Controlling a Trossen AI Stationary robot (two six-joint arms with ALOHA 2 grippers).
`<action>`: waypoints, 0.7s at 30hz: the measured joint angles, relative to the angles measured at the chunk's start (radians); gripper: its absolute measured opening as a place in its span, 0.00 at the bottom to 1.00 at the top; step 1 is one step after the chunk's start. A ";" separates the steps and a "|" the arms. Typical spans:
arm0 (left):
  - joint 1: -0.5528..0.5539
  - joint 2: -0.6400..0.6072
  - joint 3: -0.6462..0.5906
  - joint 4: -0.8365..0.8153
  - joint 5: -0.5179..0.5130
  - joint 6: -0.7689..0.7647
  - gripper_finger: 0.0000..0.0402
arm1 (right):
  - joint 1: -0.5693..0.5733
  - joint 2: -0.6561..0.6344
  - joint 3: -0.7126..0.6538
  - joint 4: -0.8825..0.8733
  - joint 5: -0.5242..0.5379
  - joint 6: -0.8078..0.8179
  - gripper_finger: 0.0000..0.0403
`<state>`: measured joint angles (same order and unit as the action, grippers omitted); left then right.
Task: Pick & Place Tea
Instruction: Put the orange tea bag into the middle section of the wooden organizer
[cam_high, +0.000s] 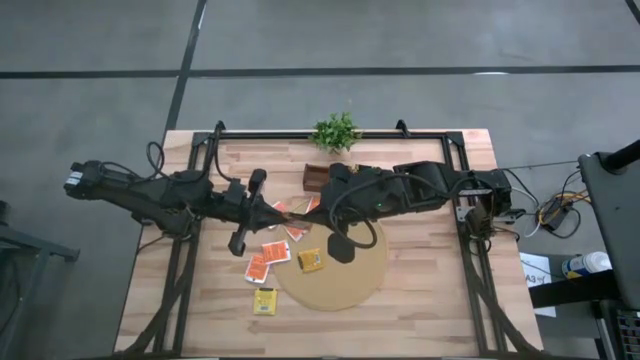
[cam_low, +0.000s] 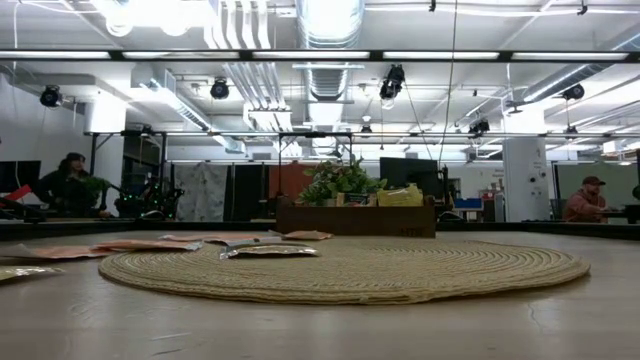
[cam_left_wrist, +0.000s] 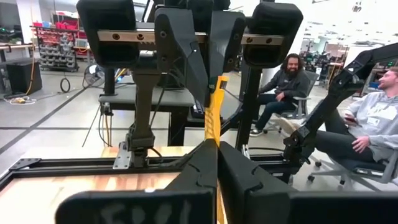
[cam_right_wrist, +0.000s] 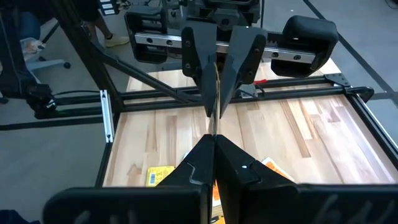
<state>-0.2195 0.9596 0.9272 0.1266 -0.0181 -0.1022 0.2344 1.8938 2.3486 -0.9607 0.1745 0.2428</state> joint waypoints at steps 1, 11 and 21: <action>0.000 0.000 0.000 0.000 0.000 0.004 0.01 | 0.000 0.000 0.000 0.000 0.000 0.000 0.02; 0.000 0.000 0.000 -0.003 -0.006 0.022 0.00 | 0.001 0.000 0.003 0.002 0.000 0.021 0.07; 0.015 0.000 0.000 -0.012 -0.020 0.027 0.00 | 0.001 -0.033 0.007 0.079 0.000 0.028 0.34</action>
<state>-0.2049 0.9596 0.9272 0.1147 -0.0378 -0.0753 0.2352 1.8608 2.3558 -0.8819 0.1749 0.2706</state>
